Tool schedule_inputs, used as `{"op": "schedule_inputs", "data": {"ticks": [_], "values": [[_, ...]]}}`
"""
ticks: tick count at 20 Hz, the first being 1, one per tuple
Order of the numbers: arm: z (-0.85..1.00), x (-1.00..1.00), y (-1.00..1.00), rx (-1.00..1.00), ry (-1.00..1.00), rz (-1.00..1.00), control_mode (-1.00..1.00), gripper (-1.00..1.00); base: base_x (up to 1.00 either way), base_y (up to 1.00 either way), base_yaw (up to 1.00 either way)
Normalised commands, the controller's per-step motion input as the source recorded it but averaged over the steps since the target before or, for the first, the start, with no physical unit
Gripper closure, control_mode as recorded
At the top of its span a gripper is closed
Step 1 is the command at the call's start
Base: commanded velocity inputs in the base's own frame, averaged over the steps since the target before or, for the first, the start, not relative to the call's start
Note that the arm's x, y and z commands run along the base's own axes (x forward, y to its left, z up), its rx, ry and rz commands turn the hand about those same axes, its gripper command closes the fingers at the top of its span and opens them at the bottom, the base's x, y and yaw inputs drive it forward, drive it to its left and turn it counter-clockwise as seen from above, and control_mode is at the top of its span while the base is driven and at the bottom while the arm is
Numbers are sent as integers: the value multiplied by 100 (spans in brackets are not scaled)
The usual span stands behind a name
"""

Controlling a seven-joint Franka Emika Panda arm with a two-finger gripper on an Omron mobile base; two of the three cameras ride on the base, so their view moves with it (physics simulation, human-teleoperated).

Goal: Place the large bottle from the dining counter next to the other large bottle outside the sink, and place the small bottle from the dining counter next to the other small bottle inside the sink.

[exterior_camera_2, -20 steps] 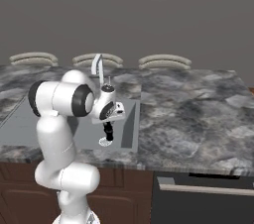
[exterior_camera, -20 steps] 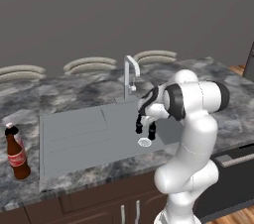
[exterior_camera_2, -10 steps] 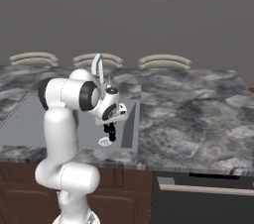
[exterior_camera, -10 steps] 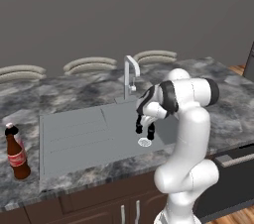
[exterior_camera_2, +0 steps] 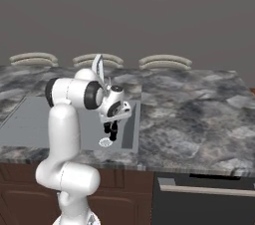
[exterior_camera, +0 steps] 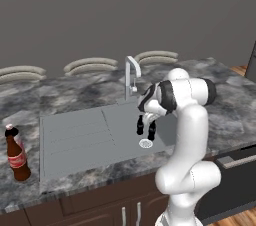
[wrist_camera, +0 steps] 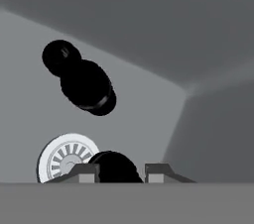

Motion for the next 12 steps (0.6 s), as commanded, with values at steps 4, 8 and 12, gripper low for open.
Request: {"op": "schedule_inputs", "data": {"ticks": [4, 8, 12], "values": [[-30, 0, 6, -1, 2, 3, -100, 100, 0, 0, 0], [-28, -14, 28, -6, 0, 7, -100, 100, 0, 0, 0], [-30, -19, 25, -5, 1, 6, -100, 100, 0, 0, 0]]}}
